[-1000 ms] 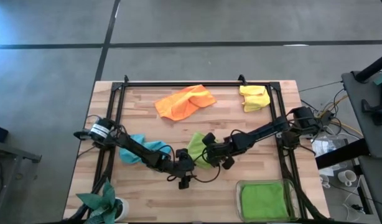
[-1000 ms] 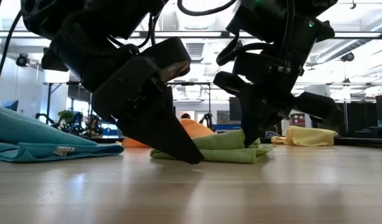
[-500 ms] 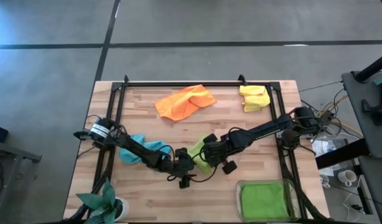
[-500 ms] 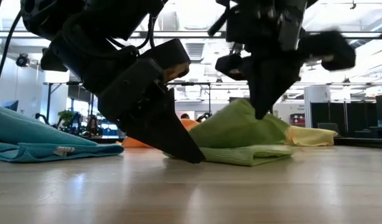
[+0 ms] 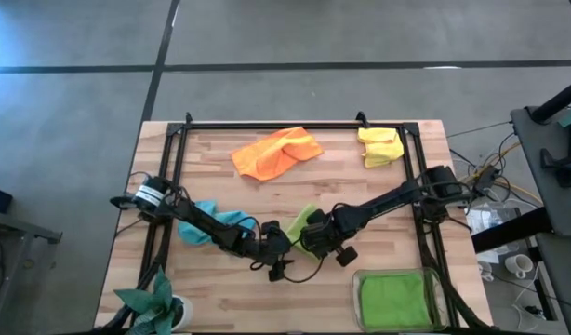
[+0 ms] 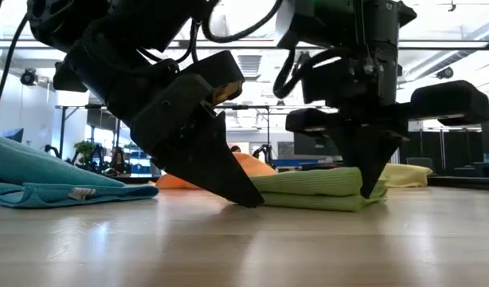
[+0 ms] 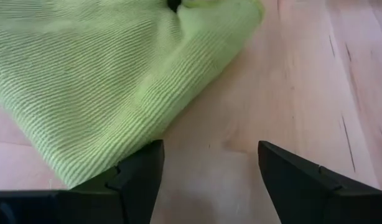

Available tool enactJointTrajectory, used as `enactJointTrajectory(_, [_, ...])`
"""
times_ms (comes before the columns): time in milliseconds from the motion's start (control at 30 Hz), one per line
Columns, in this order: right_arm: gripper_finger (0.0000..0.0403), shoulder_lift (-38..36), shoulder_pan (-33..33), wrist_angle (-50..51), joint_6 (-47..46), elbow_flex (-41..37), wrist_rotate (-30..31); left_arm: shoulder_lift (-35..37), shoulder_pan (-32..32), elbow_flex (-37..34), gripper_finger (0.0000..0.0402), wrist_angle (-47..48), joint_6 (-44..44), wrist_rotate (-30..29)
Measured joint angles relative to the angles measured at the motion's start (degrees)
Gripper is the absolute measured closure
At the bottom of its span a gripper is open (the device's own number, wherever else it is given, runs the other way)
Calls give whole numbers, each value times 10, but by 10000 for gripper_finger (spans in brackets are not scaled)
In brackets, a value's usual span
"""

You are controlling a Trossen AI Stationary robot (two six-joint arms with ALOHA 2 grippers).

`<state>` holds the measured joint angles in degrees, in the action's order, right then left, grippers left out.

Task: Fold microfiber towels
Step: Fold the light green microfiber towel, then put the light green towel into the transparent bin

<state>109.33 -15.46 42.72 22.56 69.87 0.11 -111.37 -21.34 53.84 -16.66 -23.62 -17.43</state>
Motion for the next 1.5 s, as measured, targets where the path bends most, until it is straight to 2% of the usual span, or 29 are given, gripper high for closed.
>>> enactJointTrajectory(133, [378, -21, -4, 3, 24, 3, 15, 11, -1, 0, 156, 21, 0, 5])
enactJointTrajectory(333, [309, -51, -4, 68, 11, 5, 15, 73, -3, -1, 156, 35, -30, -1])
enactJointTrajectory(433, [278, -73, -4, 98, -14, 7, 15, 83, -4, 2, 156, 33, -26, -18])
enactJointTrajectory(500, [265, -85, -3, 73, -30, -2, 22, 83, -2, 2, 156, 26, -12, -48])
enactJointTrajectory(567, [255, -89, -1, 7, -43, -16, 34, 70, 8, 2, 156, 0, -1, -87])
enactJointTrajectory(667, [247, -87, 5, -70, -44, -50, 50, 43, 26, 1, 156, -24, -1, -100])
enactJointTrajectory(733, [245, -81, 9, -97, -41, -70, 51, 22, 29, 3, 156, -43, -1, -83])
enactJointTrajectory(833, [247, -70, 15, -71, -41, -100, 51, 8, 26, 2, 156, -29, 0, -53])
enactJointTrajectory(967, [246, -74, 15, -59, -56, -124, 49, 13, 30, 1, 156, 28, 27, -54])
enactJointTrajectory(1100, [246, -75, 6, -55, -111, -95, -17, 45, 49, 1, 156, 38, 100, -68])
enactJointTrajectory(1233, [240, -98, -1, -44, -152, -37, -27, 89, 58, 2, 155, 42, 121, -71])
enactJointTrajectory(1300, [233, -107, 4, -28, -154, -19, 3, 112, 51, 2, 156, 39, 120, -67])
enactJointTrajectory(1433, [220, -118, 17, -43, -140, 2, 111, 129, 32, 3, 155, 11, 120, -67])
enactJointTrajectory(1500, [217, -117, 22, -58, -130, 5, 109, 127, 25, 1, 156, 8, 120, -69])
